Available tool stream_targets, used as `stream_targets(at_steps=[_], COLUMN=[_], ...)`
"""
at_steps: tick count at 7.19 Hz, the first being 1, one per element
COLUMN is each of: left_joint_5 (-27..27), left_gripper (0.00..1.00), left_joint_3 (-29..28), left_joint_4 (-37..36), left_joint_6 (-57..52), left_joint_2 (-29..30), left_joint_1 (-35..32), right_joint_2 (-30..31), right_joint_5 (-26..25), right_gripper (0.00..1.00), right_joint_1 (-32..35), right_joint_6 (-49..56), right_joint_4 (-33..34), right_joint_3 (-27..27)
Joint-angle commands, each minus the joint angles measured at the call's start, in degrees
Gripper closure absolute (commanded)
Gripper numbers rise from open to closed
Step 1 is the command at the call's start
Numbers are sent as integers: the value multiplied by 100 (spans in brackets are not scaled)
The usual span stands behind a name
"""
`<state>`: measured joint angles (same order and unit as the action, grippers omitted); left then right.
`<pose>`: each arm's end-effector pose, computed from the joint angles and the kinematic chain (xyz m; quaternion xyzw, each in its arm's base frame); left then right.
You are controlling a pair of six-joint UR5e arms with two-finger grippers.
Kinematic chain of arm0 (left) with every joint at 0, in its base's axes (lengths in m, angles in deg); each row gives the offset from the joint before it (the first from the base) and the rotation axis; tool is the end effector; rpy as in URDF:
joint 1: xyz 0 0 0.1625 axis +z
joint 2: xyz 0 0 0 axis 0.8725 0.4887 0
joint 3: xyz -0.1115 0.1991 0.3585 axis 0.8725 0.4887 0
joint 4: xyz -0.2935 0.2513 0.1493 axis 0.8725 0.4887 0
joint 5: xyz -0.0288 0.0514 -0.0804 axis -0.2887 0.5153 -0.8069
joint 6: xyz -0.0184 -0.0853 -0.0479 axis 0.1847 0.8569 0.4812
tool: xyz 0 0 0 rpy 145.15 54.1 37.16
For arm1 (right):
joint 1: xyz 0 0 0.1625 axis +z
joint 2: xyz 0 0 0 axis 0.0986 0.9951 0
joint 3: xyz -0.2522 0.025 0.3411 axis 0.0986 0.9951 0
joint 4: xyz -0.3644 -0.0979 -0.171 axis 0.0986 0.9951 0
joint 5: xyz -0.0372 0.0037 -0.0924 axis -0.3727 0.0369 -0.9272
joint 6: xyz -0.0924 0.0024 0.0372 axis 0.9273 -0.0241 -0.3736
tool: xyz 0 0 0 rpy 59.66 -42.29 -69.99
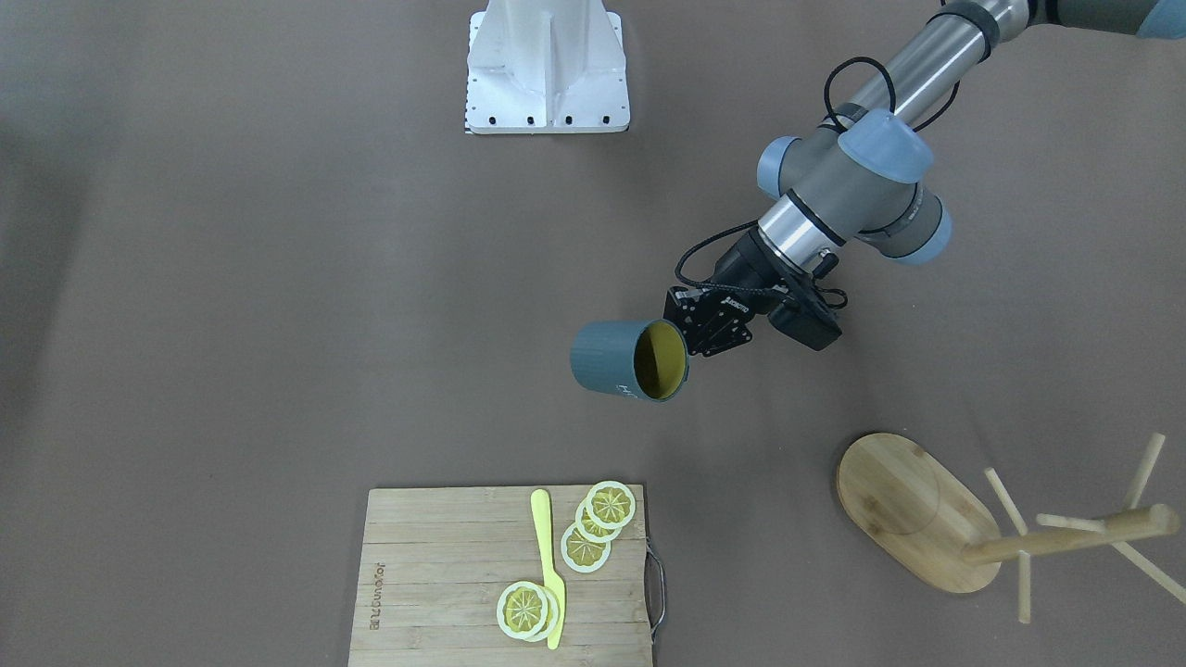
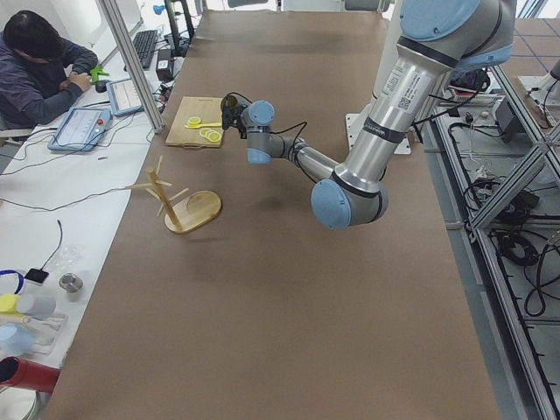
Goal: Hang cup on storage rack
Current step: 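Carry the mug with the left gripper up to the rack's top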
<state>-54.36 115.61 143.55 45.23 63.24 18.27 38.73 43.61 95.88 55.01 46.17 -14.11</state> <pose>0.4330 -0.5333 0.2883 0.1414 0.6845 -0.1472 0.6999 0.0715 -0.4720 0.6602 -0.0015 -0.3405 -0.0469 0.9391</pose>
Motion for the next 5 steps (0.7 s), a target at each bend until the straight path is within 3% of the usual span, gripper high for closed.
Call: stream_targets(at_steps=[1,5], left_joint_5=[-340,-377], left_gripper=[100,100], left_joint_3=[14,-30], left_joint_4=[116,1073], left_joint_6=[1387,4051], left_joint_2=[35,105], left_joint_1=[-164,-489], right_joint_2=[-9,0], right_joint_5=[-2,-2], right_gripper=[0,0], right_joint_1=[-58,-67], right_joint_6=[0,0], right_joint_4=[-279,-279], right_joint_3=[256,283])
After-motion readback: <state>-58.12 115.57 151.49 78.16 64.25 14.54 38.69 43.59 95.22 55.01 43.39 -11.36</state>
